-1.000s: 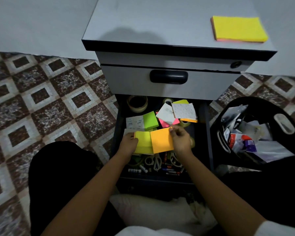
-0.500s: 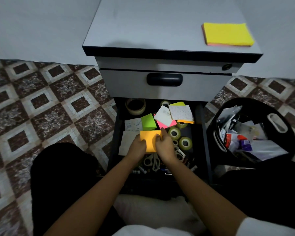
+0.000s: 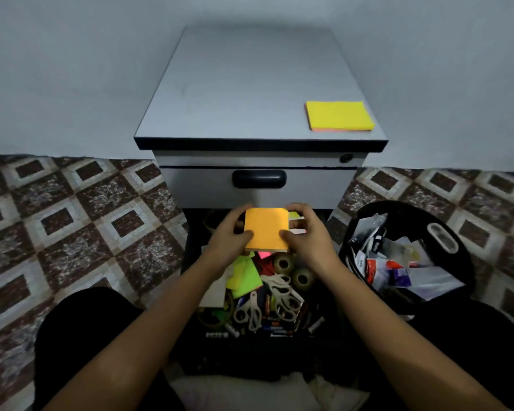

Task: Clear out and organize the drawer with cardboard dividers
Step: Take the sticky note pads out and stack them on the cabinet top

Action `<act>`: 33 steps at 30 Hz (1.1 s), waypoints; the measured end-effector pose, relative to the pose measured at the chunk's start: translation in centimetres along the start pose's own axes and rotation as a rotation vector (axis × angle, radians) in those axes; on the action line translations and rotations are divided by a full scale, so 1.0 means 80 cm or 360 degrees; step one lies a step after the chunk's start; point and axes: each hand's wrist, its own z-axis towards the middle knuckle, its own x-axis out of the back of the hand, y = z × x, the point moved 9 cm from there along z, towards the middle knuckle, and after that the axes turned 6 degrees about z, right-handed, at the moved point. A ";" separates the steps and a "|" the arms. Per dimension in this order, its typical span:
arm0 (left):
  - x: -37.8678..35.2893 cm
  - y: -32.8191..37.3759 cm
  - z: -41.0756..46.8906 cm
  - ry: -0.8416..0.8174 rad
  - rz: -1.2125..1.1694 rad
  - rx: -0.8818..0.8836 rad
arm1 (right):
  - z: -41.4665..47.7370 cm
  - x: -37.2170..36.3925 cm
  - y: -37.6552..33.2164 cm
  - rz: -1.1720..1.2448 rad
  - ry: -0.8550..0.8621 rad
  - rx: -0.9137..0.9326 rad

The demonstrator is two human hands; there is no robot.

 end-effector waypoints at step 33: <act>-0.039 0.337 0.255 0.0058 0.0910 -0.0597 | 0.251 0.196 -0.221 -0.0663 0.0259 0.0238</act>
